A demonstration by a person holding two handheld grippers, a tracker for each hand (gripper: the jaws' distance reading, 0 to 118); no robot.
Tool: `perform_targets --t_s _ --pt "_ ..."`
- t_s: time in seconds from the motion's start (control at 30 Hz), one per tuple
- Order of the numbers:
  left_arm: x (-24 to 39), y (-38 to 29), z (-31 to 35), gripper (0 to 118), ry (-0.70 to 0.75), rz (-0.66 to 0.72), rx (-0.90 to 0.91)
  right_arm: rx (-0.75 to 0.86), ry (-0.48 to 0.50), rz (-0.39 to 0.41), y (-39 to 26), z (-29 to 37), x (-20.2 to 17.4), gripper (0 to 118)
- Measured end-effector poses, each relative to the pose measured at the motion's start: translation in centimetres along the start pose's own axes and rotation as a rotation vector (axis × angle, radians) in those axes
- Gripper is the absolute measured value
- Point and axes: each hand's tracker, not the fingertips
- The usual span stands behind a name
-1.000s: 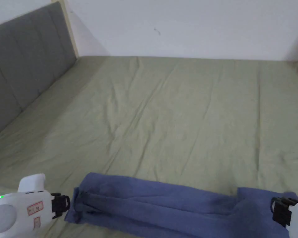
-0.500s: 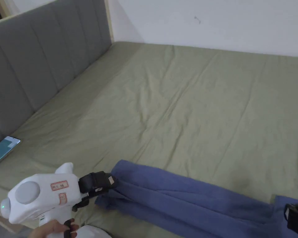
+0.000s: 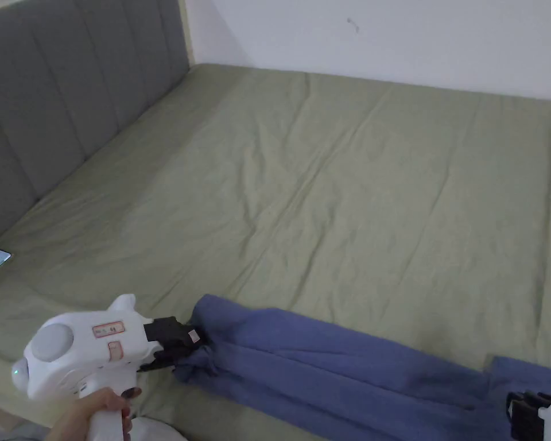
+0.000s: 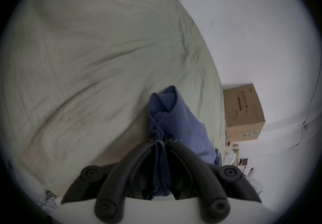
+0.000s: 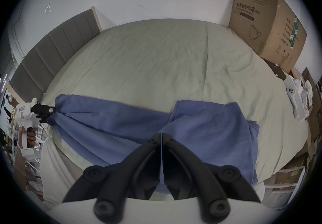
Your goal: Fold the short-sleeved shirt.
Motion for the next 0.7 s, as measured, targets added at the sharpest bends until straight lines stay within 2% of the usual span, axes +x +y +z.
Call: perform_targets --t_s 0.13,0.17,0.27,0.37,0.53,0.7 --pt "5.3 -2.1 2.0 7 -0.034 -0.037 0.016 0.008 -0.016 -0.029 0.0 0.7 1.6 2" --pt "5.6 -0.5 2.4 7 -0.051 -0.085 0.024 0.017 -0.022 -0.043 -0.1 0.9 2.0 2" --pt "11.7 -1.1 3.1 7 -0.072 -0.232 0.012 0.033 -0.019 -0.091 -0.1 1.7 3.4 2" --pt "19.0 -3.2 2.3 7 -0.112 -0.458 -0.033 0.051 -0.026 -0.128 -0.5 2.4 4.7 2" --pt "28.5 -10.0 -3.4 7 -0.209 -0.751 -0.217 0.067 -0.047 -0.201 -1.6 3.3 7.2 2" --pt "30.8 -17.5 -12.3 8 -0.167 -0.896 -0.43 0.058 -0.067 -0.277 -3.4 4.0 9.9 2"
